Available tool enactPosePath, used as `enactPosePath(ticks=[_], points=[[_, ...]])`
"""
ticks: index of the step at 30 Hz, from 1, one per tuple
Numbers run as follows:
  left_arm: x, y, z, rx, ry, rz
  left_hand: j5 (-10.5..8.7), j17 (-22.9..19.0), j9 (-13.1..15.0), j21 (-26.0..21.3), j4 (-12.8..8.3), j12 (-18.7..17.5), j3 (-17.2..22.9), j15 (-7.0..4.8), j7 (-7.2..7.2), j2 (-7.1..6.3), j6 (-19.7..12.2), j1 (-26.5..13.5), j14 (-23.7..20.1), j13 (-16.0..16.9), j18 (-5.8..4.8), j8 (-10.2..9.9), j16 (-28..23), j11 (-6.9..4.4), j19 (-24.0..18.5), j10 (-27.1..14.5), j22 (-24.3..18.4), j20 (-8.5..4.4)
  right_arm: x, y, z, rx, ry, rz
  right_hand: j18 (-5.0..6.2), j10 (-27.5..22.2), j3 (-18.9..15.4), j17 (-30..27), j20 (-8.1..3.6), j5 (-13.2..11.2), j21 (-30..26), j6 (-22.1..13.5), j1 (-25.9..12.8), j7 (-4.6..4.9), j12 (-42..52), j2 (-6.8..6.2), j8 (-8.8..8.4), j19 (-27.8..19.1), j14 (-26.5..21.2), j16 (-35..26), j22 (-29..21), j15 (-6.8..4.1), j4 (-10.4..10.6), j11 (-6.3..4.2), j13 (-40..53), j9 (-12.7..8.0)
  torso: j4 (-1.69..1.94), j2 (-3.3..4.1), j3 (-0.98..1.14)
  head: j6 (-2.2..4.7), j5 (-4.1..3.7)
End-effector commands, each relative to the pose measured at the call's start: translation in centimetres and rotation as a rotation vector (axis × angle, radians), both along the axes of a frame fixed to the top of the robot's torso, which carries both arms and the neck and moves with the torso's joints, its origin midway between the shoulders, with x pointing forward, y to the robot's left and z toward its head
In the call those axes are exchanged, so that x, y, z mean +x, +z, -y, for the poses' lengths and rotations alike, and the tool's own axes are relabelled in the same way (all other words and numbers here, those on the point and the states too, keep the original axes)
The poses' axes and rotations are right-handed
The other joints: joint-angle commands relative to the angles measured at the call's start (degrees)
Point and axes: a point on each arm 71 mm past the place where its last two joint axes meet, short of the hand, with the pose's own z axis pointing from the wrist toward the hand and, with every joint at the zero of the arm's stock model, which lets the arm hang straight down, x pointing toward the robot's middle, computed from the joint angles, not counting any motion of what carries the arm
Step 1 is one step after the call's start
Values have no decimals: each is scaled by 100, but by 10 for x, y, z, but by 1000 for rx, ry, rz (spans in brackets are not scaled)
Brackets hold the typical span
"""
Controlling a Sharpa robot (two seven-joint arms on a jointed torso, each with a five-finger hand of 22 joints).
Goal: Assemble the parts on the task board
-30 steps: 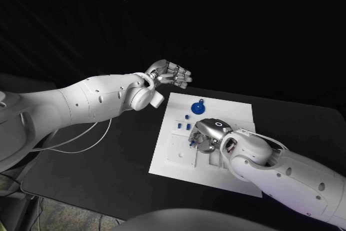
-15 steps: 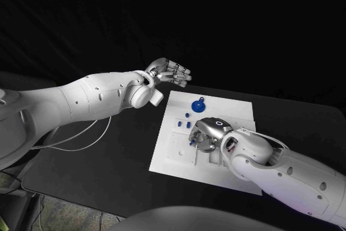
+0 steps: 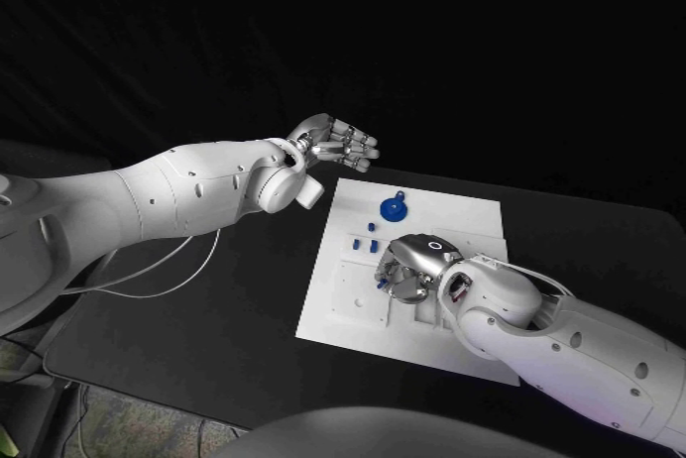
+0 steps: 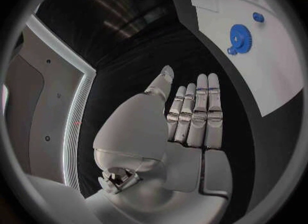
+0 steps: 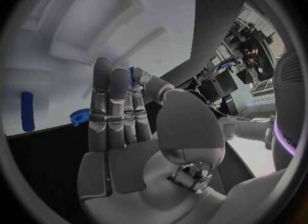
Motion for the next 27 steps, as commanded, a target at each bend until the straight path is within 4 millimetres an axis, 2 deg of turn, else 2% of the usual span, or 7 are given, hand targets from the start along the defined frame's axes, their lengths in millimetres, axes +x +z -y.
enactPosePath(ticks=[1,13,27], points=[[0,0,1,-10,-14,-6,-15,0,1,22,34,-6,-8,-11,21,-40,-21,-1,-42,2,14,-9,-16,11,-37,-22,-5,22,-1,-2,1,-24,1,-1,72,27,-9,-9,6,37,-18,36,13,8,18,71,21,45,-5,-3,5,-51,-28,8,6,9,-3,0,0,-6,2],[0,0,2,-10,-20,-11,-15,1,1,27,44,-6,-9,-8,23,-45,-27,0,-50,2,15,-8,-15,15,-37,-31,-42,26,1,-4,-1,-50,-3,8,66,24,-2,-13,5,19,-43,32,16,10,18,71,20,48,-9,-1,47,-51,-34,11,6,9,-2,-2,-1,5,-22],[-1,-1,5,-14,-36,-15,-18,4,1,34,54,-4,-12,-8,25,-45,-29,-5,-48,2,17,-7,-14,14,-34,-32,-74,28,-5,-5,-15,-75,35,-13,57,14,-9,-23,7,40,-74,24,2,13,19,66,20,43,-19,-9,89,-50,-32,13,6,6,2,-3,-6,6,-42]])
